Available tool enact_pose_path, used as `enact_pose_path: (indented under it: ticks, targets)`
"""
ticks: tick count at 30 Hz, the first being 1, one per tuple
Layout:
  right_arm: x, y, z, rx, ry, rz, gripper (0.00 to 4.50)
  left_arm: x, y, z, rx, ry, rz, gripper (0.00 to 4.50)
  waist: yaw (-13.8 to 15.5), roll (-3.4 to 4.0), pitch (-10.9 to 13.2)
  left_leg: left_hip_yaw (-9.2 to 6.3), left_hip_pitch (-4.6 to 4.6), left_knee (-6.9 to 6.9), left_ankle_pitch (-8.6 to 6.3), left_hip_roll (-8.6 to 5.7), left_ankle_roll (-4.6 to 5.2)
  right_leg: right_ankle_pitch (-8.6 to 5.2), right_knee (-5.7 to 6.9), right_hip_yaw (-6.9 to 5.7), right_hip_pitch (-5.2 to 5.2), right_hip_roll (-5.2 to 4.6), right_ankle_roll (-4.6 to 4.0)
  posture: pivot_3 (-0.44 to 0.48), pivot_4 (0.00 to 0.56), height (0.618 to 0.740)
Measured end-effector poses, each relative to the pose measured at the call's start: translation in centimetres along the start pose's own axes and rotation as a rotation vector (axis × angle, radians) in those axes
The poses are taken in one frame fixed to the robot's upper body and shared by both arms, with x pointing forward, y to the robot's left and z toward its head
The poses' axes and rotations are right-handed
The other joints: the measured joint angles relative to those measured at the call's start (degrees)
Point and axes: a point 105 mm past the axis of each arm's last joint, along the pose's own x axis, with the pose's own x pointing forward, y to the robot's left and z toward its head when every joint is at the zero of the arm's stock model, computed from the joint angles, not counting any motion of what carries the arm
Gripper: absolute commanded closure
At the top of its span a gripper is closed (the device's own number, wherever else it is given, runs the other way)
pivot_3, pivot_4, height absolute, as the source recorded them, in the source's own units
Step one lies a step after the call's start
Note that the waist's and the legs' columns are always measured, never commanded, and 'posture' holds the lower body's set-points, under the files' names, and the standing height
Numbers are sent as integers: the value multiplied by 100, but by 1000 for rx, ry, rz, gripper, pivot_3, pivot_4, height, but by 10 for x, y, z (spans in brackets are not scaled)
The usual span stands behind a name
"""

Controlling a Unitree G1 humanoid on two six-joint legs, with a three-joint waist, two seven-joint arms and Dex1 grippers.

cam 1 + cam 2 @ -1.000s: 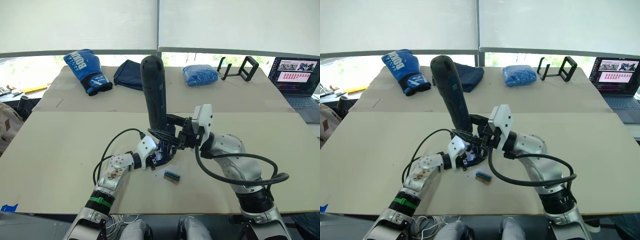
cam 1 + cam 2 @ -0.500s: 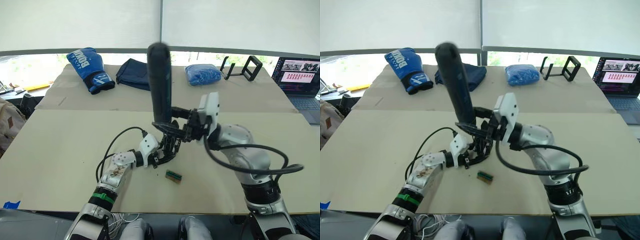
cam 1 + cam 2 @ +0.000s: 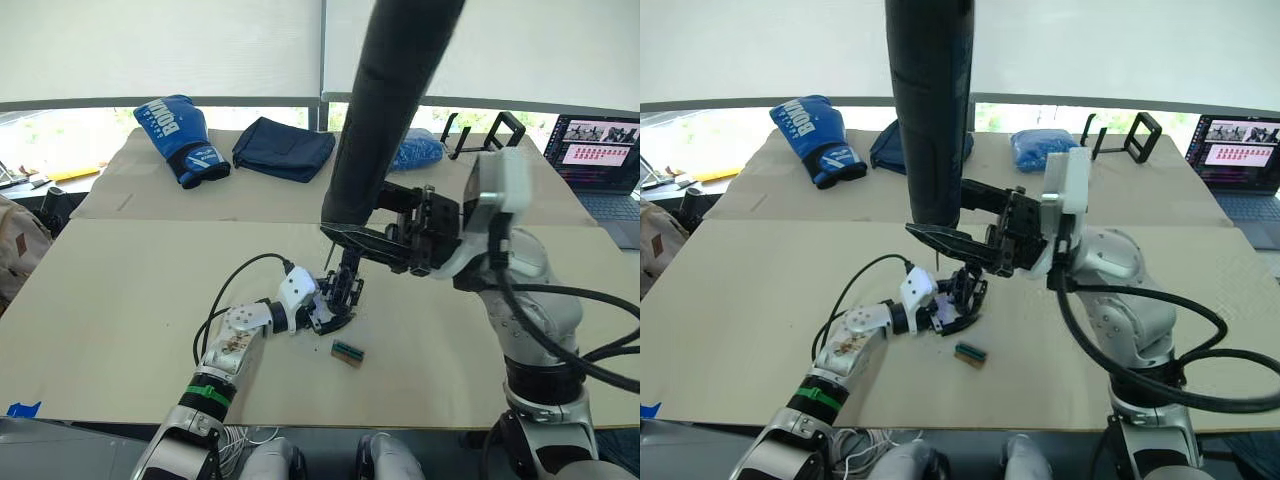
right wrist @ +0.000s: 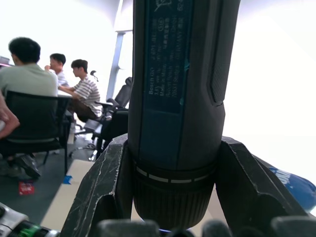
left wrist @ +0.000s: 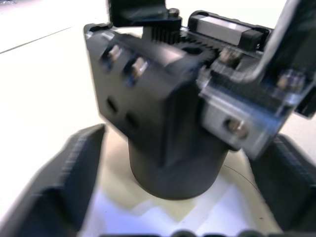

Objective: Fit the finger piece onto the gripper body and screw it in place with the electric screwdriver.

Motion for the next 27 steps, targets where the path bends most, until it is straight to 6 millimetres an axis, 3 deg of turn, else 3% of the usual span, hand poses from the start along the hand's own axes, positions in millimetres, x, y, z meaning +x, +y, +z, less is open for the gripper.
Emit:
enact_pose_path:
  ticks: [4,8,10,12,16,20,27]
  targets:
    - [-22,-6,20,29,72,-42,2557,-19,7,-2,17,32,-14,46,-72,-4,6,3,0,-8,-2,2,1,2,-10,1,-6,-2,-3,0,150,740]
    - [-56,-18,40,92,241,-127,2557,-65,15,-9,-17,58,-46,46,-151,-1,10,3,-11,-23,3,7,-7,0,-11,6,-28,1,-8,0,150,740]
    - [-83,-25,43,154,386,-201,2557,-93,14,-13,-39,67,-82,46,-148,-1,11,3,-18,-26,4,9,-8,-2,-16,9,-37,2,-11,0,150,740]
    - [-118,-34,35,227,595,-335,2557,-122,13,-16,-51,83,-121,46,-143,1,12,7,-27,-26,3,9,-7,-3,-22,12,-45,1,-11,0,150,740]
    - [-203,-40,7,463,1013,-631,2557,-147,19,-2,-27,71,-159,46,-56,10,17,10,-89,-3,3,3,11,15,-46,15,-86,-13,-4,0,150,740]
    - [-243,-27,-14,576,1295,-684,2557,-152,28,21,32,25,-191,46,-40,21,21,13,-99,-1,3,1,15,21,-53,15,-93,-10,12,0,150,740]
    - [-276,-24,-53,703,1457,-749,2557,-158,35,35,66,10,-197,46,-116,30,28,25,-100,-4,9,3,5,20,-54,8,-99,12,17,0,150,740]
